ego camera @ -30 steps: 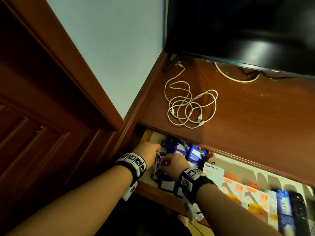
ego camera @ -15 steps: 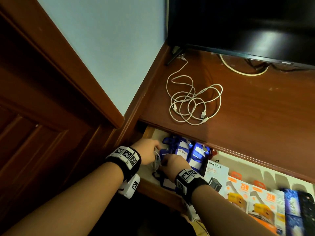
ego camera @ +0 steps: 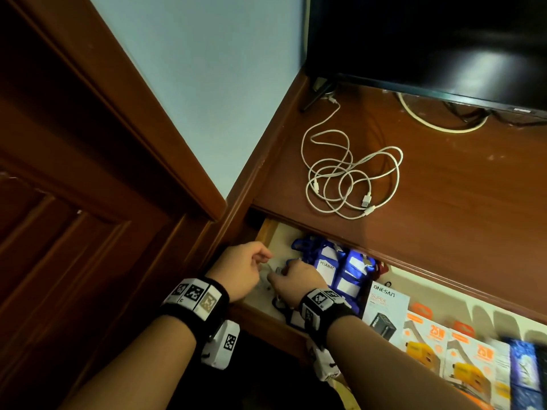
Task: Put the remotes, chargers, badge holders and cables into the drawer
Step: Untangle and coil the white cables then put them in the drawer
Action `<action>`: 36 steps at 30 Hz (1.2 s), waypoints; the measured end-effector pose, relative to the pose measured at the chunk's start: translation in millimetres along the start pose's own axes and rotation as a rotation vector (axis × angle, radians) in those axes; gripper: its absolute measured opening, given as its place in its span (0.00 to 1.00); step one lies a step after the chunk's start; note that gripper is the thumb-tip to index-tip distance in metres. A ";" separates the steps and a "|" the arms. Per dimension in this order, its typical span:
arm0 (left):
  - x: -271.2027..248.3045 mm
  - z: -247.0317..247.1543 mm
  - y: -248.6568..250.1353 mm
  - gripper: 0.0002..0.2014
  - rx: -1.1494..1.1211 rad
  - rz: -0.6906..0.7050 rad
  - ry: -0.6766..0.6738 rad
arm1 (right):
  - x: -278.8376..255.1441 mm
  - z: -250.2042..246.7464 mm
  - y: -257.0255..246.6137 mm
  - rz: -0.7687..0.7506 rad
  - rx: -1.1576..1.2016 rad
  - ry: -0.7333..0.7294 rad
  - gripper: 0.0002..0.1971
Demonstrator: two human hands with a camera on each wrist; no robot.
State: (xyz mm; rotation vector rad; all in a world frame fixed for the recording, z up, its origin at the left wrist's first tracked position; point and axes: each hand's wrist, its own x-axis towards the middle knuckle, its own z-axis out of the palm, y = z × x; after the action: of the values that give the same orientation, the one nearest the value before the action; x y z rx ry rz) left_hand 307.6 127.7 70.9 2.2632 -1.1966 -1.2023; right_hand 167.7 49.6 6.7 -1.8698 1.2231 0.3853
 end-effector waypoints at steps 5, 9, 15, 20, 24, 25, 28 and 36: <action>-0.4 -7.7 4.2 0.25 -0.041 0.021 0.029 | 0.2 -6.9 -3.7 -0.051 0.001 -0.015 0.12; -2.3 -20.9 30.9 0.30 -0.135 0.063 -0.030 | -28.3 -51.1 0.0 -0.208 0.095 0.126 0.08; -11.7 -40.5 96.4 0.11 -0.574 0.256 -0.240 | -100.0 -160.0 -3.1 -0.457 0.304 0.385 0.08; -27.2 -69.9 171.9 0.10 -0.438 0.507 -0.042 | -161.8 -236.9 -13.7 -0.539 0.386 0.571 0.05; -51.3 -96.0 228.1 0.09 -0.395 0.666 0.090 | -202.8 -277.7 -16.8 -0.567 0.413 0.695 0.03; -56.5 -100.5 238.9 0.09 -0.402 0.692 0.108 | -210.2 -284.4 -16.9 -0.580 0.424 0.728 0.02; -68.7 -111.5 268.1 0.07 -0.423 0.768 0.127 | -234.0 -303.2 -19.0 -0.645 0.484 0.790 0.05; -75.2 -124.1 304.8 0.06 -0.497 0.792 0.190 | -275.7 -345.0 -26.9 -0.790 0.668 0.920 0.06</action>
State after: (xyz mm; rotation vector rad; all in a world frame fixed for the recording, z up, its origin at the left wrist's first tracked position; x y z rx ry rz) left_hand 222.3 -9.2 367.4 1.3009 -1.3336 -0.8158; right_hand -3.5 -50.7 402.1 -1.7373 0.8353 -1.2699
